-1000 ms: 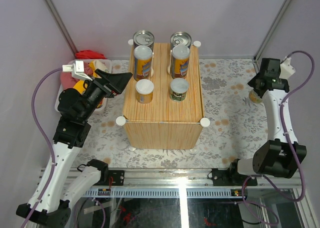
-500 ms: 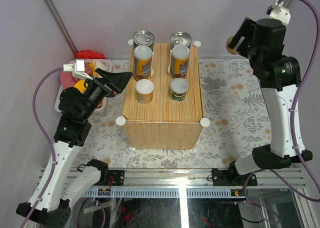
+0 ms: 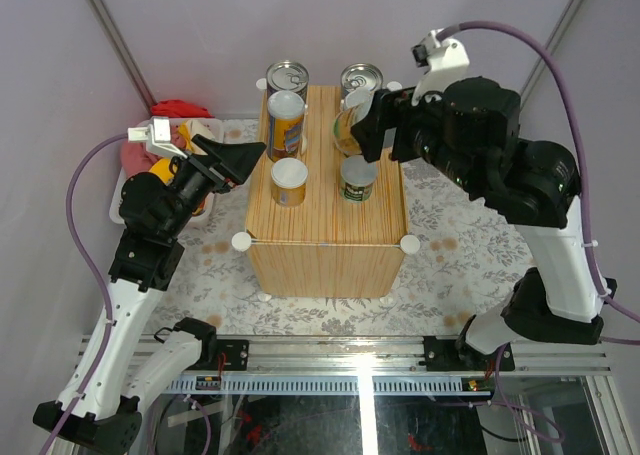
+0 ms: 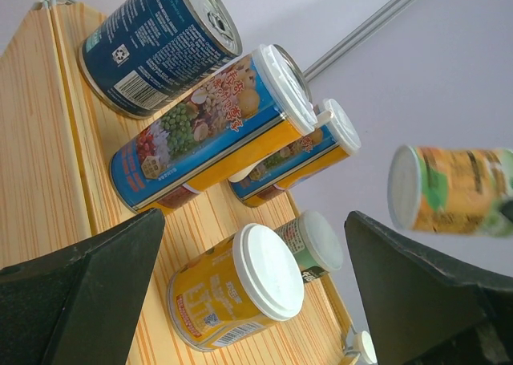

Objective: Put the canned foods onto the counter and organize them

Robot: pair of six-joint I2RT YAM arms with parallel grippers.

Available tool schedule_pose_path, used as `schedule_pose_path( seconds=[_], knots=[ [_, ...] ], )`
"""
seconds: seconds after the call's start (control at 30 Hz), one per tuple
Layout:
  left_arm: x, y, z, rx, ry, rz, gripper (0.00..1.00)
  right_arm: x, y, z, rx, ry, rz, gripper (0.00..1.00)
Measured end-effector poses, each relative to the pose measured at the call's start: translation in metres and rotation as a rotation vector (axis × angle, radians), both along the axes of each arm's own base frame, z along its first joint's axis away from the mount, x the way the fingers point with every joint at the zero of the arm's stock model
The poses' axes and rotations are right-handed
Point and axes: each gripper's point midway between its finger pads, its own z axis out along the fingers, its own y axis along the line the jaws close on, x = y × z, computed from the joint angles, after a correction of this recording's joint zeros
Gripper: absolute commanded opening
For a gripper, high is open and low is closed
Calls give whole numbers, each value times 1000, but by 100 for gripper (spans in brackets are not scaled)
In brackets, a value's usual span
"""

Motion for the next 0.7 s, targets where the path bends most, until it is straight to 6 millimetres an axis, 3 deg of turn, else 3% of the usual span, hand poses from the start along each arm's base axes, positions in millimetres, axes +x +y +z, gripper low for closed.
schedule_pose_path(
  seconds=[0.13,0.27,0.7],
  knots=[
    [1,0,-1,0,3,4,95,-37,30,0,-25,-4,149,0],
    [2,1,-1,0,6,8,95,-62,47,-5,-42,10,249,0],
    [5,-1,-4,-4,19,6,95,-81,71,-69,-208,204,371,0]
  ],
)
